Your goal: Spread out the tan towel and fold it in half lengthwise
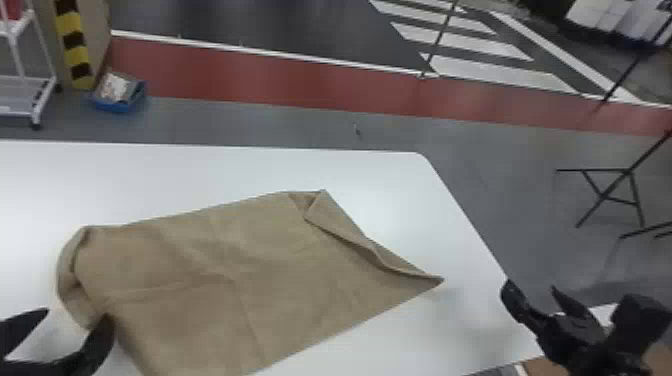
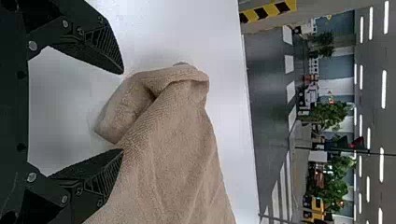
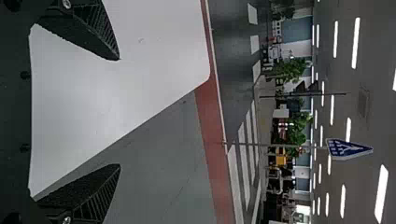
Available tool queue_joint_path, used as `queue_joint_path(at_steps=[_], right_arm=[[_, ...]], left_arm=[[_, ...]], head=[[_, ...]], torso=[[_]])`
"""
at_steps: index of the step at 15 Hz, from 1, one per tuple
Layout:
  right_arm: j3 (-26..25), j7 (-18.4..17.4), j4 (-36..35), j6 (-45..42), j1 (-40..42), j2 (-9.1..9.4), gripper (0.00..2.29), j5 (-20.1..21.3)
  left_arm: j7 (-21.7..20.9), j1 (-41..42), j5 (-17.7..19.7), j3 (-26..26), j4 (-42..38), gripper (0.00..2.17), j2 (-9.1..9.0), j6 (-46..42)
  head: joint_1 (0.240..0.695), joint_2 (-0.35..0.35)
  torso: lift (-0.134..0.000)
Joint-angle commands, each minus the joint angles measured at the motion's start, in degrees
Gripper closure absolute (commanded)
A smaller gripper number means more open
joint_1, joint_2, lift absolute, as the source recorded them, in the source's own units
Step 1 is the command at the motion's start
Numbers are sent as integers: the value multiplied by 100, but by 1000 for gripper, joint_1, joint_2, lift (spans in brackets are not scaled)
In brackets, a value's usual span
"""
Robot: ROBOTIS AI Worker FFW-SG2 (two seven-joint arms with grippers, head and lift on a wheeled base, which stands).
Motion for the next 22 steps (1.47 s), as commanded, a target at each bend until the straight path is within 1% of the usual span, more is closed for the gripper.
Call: queue_joint_path(at_steps=[1, 6, 8, 9, 10, 11, 12, 14, 20, 21, 22], right_arm=[[2, 18, 66, -33, -9, 5, 53, 8], [10, 27, 101, -51, -26, 5, 53, 8], [-7, 27, 110, -51, -26, 5, 53, 8], [-16, 27, 118, -51, -26, 5, 53, -1], [-42, 27, 118, -51, -18, 5, 53, -1], [-60, 27, 127, -51, -18, 5, 53, -1], [-77, 27, 154, -68, -18, 5, 53, -27], [-86, 27, 162, -86, -18, 5, 53, -36], [-86, 62, 180, -86, -9, 5, 53, -36], [-86, 62, 197, -104, -9, 5, 53, -36], [-86, 62, 215, -104, -9, 5, 53, -36]], left_arm=[[19, -1, 3, 50, -6, 336, -15, 5], [-122, -54, -50, -55, 21, 336, -15, 75], [-201, -89, -76, -73, 38, 417, -15, 75], [-201, -115, -102, -81, 47, 417, -15, 75], [-236, -124, -155, -99, 47, 485, -15, 93], [-315, -159, -199, -108, 47, 680, -15, 269], [-359, -177, -208, -108, 47, 728, -15, 409], [-421, -229, -216, -117, 56, 724, -15, 866], [-306, -150, -331, -143, -32, 741, -15, 796], [-271, -106, -401, -161, -85, 1396, -15, 585], [-174, -71, -436, -196, -138, 1946, -15, 515]], head=[[695, -350], [695, -350], [695, -350], [695, -350], [695, -350], [695, -350], [695, -350], [695, -350], [695, -350], [695, -350], [695, -350]], torso=[[-128], [-128], [-128], [-128], [-128], [-128], [-128], [-128], [-128], [-128], [-128]])
